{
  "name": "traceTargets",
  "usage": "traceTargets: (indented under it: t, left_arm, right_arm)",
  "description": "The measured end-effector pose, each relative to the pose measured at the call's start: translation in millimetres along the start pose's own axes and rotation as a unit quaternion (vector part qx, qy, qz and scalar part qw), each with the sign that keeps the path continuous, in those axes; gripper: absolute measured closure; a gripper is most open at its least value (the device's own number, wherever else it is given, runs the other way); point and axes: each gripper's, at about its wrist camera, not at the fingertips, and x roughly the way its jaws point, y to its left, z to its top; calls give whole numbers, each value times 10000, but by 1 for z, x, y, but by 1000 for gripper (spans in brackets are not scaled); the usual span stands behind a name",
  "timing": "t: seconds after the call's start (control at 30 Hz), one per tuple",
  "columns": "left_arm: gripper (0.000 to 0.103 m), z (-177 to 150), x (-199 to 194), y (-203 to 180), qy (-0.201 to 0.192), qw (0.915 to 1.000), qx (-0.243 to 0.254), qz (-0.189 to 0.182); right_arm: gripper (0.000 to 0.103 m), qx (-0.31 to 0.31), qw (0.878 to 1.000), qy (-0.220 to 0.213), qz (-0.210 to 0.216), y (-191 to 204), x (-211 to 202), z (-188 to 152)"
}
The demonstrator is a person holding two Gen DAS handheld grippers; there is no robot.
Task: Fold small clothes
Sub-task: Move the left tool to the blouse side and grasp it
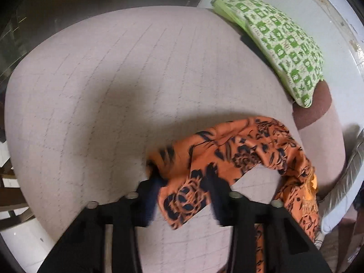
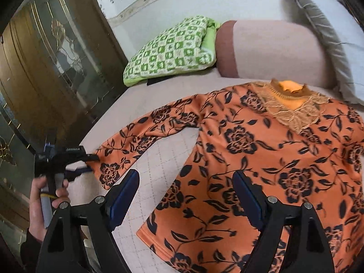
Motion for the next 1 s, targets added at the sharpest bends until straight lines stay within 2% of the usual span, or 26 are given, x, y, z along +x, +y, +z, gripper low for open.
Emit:
traceTargets:
  t: [0.03, 0.07, 0.17, 0.23, 0.3, 0.33, 0.4, 0.47, 0.57, 0.63, 0.67, 0.7, 0.73, 0.77, 0.8, 0.83, 0.87, 0.9, 0.97, 1.0]
  left_arm:
    - [84, -2, -4, -3, -76, 9999, -40, -76]
    - [99, -1, -11, -2, -176, 9994, -79, -287]
    - [100, -6, -42, -11, -587, 9929, 174, -1020]
    - [100, -23, -77, -27, -1217, 9839, 612, -1161]
    - [101, -52, -107, -53, -1816, 9671, 1268, -1255]
    - [101, -65, -118, -67, -1923, 9565, 1575, -1529]
    - [101, -95, -133, -91, -1948, 9328, 2134, -2152]
    - [101, -121, -144, -112, -1931, 9131, 2596, -2480]
    - [102, -167, -148, -153, -1405, 8833, 3047, -3275]
    - [103, -191, -141, -174, -1143, 8692, 3448, -3355]
    - [103, -207, -136, -186, -1020, 8617, 3734, -3282]
    - [102, -216, -130, -194, -1001, 8584, 3939, -3130]
    - [102, -220, -122, -200, -991, 8608, 4026, -2952]
    - [98, -214, -113, -204, -968, 8683, 3987, -2786]
    - [88, -202, -107, -209, -964, 8785, 3859, -2646]
    - [76, -185, -100, -218, -1010, 8933, 3642, -2431]
    - [44, -169, -94, -211, -1104, 9133, 3316, -2093]
    - [22, -154, -90, -204, -1195, 9271, 3030, -1854]
    - [21, -129, -86, -188, -1363, 9458, 2602, -1386]
    - [21, -127, -89, -174, -1484, 9540, 2439, -912]
  right_arm:
    - [19, 11, 10000, 51, 15, 0, 4, -1]
    - [20, 35, 9999, 112, 53, 0, 6, -1]
    - [25, 171, 9987, 349, 332, -5, 6, 3]
    - [25, 164, 9986, 328, 383, -7, -1, 10]
    - [26, 133, 9985, 301, 432, -10, -9, 17]
    - [26, 122, 9984, 288, 467, -13, -15, 22]
    - [26, 180, 9981, 233, 541, -21, -27, 33]
    - [26, 298, 9979, 137, 566, -34, -41, 44]
    - [26, 424, 9977, 5, 534, -59, -62, 54]
    - [26, 446, 9979, -72, 461, -75, -72, 58]
    - [25, 479, 9980, -75, 410, -83, -75, 58]
    - [24, 564, 9977, -42, 376, -94, -76, 57]
    - [24, 627, 9973, -16, 376, -101, -76, 55]
    - [24, 695, 9967, 13, 412, -107, -75, 52]
    - [24, 786, 9956, 78, 511, -112, -71, 49]
    - [24, 849, 9945, 171, 583, -114, -65, 47]
    - [23, 888, 9939, 240, 609, -115, -61, 44]
    - [23, 915, 9934, 323, 612, -113, -55, 43]
    - [23, 896, 9932, 430, 606, -105, -44, 42]
    - [23, 891, 9929, 451, 641, -100, -39, 42]
